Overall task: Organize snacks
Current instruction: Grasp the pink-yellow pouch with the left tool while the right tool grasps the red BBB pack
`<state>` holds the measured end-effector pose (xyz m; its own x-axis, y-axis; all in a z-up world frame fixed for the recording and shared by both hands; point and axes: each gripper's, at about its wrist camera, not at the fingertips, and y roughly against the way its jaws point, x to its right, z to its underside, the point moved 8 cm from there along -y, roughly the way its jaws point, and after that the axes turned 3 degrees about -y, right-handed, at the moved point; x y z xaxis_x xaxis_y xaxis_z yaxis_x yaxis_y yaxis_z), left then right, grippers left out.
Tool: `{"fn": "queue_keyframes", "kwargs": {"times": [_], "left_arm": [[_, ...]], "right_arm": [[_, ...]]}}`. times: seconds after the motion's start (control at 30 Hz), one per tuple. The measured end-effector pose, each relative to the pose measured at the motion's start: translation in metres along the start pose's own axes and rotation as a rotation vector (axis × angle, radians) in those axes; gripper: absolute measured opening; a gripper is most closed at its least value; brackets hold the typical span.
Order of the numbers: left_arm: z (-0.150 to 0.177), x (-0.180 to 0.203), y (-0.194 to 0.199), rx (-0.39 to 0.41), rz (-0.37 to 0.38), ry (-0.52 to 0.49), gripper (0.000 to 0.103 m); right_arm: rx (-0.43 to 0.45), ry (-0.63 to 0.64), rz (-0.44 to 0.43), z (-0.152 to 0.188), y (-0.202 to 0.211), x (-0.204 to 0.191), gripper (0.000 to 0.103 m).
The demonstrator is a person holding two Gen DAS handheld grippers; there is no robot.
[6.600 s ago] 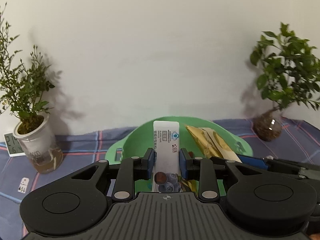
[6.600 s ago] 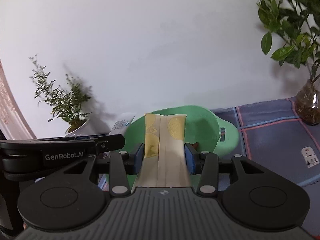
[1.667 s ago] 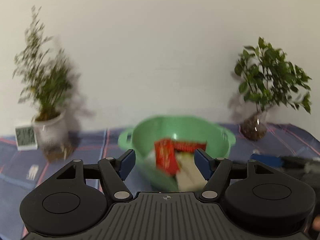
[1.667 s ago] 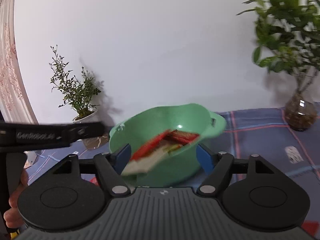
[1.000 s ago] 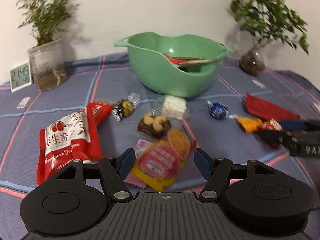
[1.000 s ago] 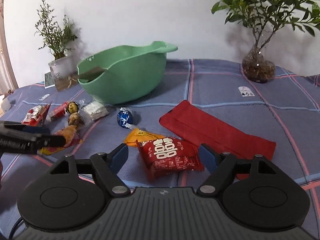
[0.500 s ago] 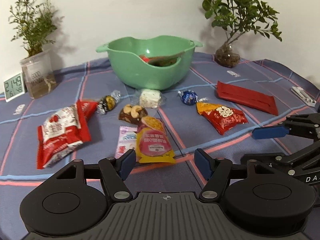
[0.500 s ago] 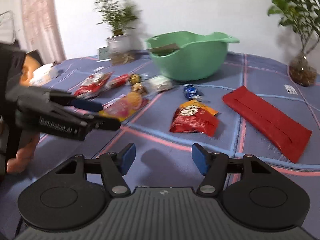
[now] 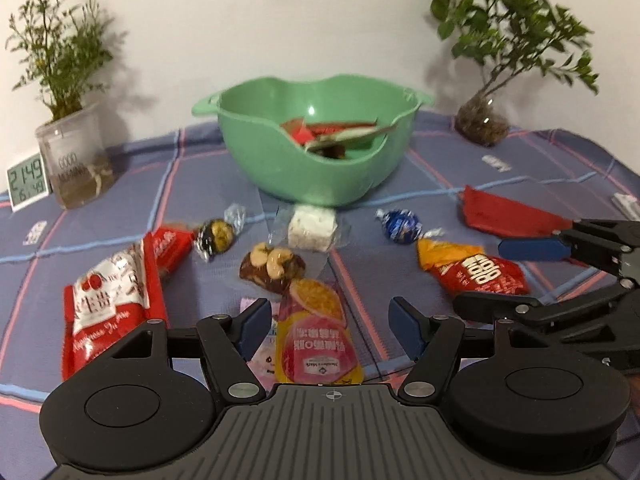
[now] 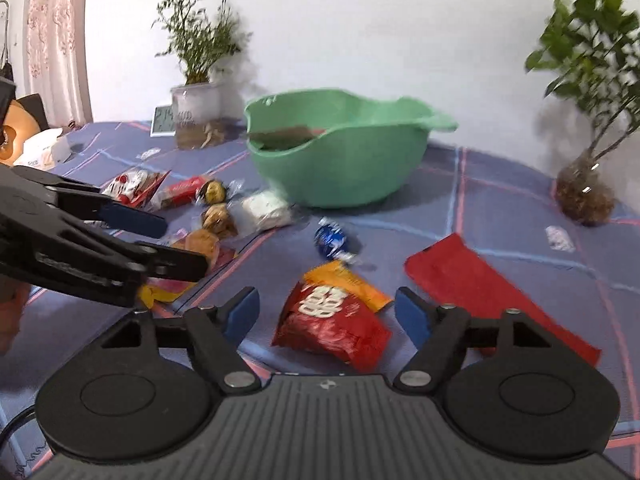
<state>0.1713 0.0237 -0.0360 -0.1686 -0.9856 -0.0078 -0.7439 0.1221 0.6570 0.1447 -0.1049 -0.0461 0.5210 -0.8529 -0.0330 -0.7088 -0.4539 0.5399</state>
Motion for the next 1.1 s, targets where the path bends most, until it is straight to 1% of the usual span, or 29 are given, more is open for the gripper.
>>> {"fn": "queue_keyframes", "kwargs": {"times": [0.07,0.13,0.17,0.2,0.23,0.27,0.33,0.37,0.4,0.5,0.63,0.67,0.8,0.93,0.97,1.03,1.07,1.1], "left_arm": [[0.004,0.001,-0.001,-0.007,-0.006,0.001,0.103],[0.007,0.002,0.003,-0.003,-0.014,-0.018,0.103],[0.009,0.003,0.005,-0.006,-0.012,-0.024,0.1],[0.01,0.003,0.007,-0.011,-0.002,-0.027,0.098],[0.013,0.004,0.009,-0.016,0.008,-0.026,0.099],[0.015,0.003,0.01,-0.018,0.012,-0.023,0.1],[0.017,0.001,0.012,-0.024,0.001,-0.018,0.102],[0.017,0.0,0.012,-0.027,-0.001,-0.012,0.103],[0.016,-0.001,0.012,-0.03,-0.002,-0.004,0.103],[0.011,-0.002,0.01,-0.032,-0.003,0.01,0.103],[0.005,0.001,0.005,-0.04,-0.018,-0.004,0.103],[0.005,0.002,0.003,-0.045,-0.02,-0.007,0.103],[0.007,0.004,-0.002,-0.062,-0.027,-0.007,0.103],[0.007,0.004,-0.005,-0.068,-0.026,0.0,0.103],[0.007,0.004,-0.005,-0.069,-0.029,0.001,0.099],[0.006,0.004,-0.005,-0.072,-0.033,0.002,0.099],[0.006,0.004,-0.005,-0.073,-0.032,0.003,0.097],[0.006,0.005,-0.005,-0.073,-0.033,0.002,0.096]], "right_arm": [[-0.011,0.004,-0.003,0.004,0.0,-0.003,0.061],[-0.008,0.013,0.0,0.009,0.006,-0.007,0.061],[-0.009,0.016,-0.001,0.011,0.01,-0.009,0.061],[-0.016,0.019,-0.01,0.013,0.013,-0.012,0.061],[-0.022,0.023,-0.026,0.016,0.018,-0.015,0.061],[-0.026,0.031,-0.042,0.018,0.023,-0.017,0.062],[-0.046,0.041,-0.077,0.019,0.028,-0.022,0.068],[-0.051,0.044,-0.088,0.018,0.028,-0.023,0.075],[-0.047,0.05,-0.085,0.017,0.027,-0.024,0.079],[-0.043,0.074,-0.062,0.013,0.021,-0.024,0.081],[-0.067,0.068,-0.067,0.016,0.009,-0.023,0.083],[-0.072,0.063,-0.069,0.017,0.008,-0.023,0.082],[-0.068,0.061,-0.071,0.023,0.009,-0.027,0.07],[-0.06,0.05,-0.062,0.023,0.011,-0.026,0.065],[-0.058,0.046,-0.056,0.023,0.012,-0.026,0.065],[-0.053,0.04,-0.05,0.022,0.012,-0.025,0.064],[-0.049,0.038,-0.046,0.023,0.013,-0.025,0.062],[-0.045,0.038,-0.043,0.023,0.013,-0.026,0.056]]}}
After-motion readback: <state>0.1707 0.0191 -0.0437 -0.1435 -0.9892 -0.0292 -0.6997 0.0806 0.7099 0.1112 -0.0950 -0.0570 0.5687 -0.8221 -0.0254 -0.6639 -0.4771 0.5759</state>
